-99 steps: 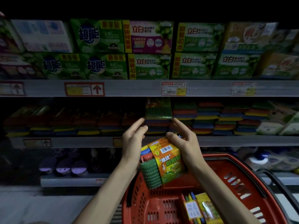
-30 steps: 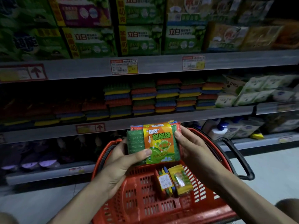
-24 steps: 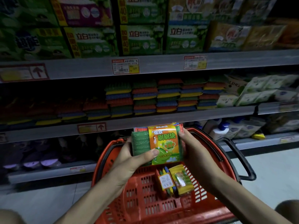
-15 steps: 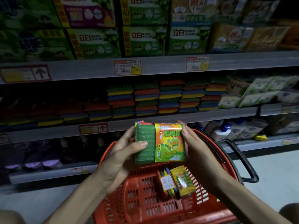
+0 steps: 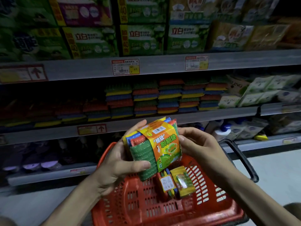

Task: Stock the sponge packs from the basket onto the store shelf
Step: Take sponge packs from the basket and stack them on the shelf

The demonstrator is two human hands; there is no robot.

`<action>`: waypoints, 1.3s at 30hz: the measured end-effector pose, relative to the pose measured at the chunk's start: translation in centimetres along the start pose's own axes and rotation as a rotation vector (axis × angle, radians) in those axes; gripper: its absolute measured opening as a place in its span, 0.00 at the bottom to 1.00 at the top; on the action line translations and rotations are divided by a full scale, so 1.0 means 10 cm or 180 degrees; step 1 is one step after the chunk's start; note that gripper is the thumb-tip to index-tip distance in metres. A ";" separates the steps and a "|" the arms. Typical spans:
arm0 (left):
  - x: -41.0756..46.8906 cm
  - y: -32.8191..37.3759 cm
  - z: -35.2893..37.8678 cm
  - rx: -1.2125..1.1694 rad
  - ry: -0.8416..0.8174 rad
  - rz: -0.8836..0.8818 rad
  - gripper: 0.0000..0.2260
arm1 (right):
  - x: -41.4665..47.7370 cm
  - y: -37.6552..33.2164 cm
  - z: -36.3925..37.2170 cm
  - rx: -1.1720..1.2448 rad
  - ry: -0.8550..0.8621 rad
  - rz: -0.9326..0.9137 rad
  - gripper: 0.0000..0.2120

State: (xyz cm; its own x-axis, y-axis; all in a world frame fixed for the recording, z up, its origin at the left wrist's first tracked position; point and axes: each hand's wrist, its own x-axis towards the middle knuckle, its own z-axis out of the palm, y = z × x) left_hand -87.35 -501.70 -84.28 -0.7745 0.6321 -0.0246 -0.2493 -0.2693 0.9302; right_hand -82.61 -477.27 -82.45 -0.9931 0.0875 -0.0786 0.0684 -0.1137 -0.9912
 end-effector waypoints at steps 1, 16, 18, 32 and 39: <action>0.00 -0.01 0.01 0.0033 -0.0033 -0.0020 0.43 | 0.00 -0.01 -0.01 -0.0034 -0.0046 0.0017 0.09; 0.05 -0.20 0.28 -0.0091 0.0677 -0.0126 0.46 | -0.07 0.10 0.02 -0.0915 0.0221 -0.0535 0.03; 0.06 -0.21 0.29 -0.0065 0.0705 -0.0133 0.45 | -0.07 0.09 0.03 -0.0887 0.0297 -0.0485 0.03; 0.07 -0.03 0.22 -0.0666 0.0744 -0.0506 0.37 | 0.05 0.03 0.04 0.0425 -0.0384 0.0564 0.22; 0.09 0.02 0.03 0.0118 0.1258 -0.0266 0.27 | 0.14 0.06 0.05 0.0488 0.0133 0.0434 0.23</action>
State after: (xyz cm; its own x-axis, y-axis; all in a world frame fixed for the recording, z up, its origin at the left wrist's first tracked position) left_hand -87.89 -500.95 -83.99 -0.9181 0.3207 -0.2328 -0.3053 -0.1979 0.9314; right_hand -84.01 -477.73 -83.08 -0.9706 0.1016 -0.2183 0.1833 -0.2762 -0.9435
